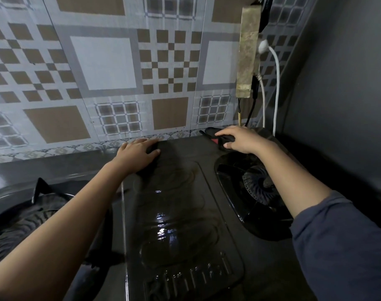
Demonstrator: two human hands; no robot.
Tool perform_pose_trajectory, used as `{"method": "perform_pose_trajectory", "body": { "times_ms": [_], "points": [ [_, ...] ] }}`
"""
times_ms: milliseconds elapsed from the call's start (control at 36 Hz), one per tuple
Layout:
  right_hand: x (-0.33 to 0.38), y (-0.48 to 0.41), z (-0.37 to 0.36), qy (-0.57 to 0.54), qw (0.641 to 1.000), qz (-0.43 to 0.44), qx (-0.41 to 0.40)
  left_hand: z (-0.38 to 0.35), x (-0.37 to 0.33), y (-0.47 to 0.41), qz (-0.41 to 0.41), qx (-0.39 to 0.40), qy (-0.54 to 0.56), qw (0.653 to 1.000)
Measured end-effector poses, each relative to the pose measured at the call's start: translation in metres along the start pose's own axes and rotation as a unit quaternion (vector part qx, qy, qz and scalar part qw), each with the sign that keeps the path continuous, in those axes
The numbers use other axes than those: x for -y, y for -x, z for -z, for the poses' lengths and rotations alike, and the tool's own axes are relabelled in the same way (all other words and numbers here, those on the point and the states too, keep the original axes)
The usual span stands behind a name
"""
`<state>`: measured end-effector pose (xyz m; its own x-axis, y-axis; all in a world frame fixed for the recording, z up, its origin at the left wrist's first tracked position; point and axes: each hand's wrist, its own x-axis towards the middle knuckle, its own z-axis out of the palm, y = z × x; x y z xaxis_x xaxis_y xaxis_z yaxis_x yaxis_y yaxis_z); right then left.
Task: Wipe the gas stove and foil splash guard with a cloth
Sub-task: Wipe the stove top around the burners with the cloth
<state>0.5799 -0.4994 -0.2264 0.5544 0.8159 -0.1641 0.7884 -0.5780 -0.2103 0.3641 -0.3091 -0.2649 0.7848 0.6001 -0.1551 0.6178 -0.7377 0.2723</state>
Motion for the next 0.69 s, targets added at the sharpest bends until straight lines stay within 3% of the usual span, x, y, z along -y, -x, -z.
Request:
{"method": "perform_pose_trajectory", "body": {
  "times_ms": [389,694],
  "points": [
    [0.051,0.007,-0.021,-0.043,0.995,0.083,0.019,0.007,0.023,0.021,0.027,0.001,-0.008,1.0],
    [0.093,0.022,-0.041,-0.021,0.999,-0.029,0.014,0.019,0.052,0.046,0.04,0.049,-0.013,0.998]
  ]
}}
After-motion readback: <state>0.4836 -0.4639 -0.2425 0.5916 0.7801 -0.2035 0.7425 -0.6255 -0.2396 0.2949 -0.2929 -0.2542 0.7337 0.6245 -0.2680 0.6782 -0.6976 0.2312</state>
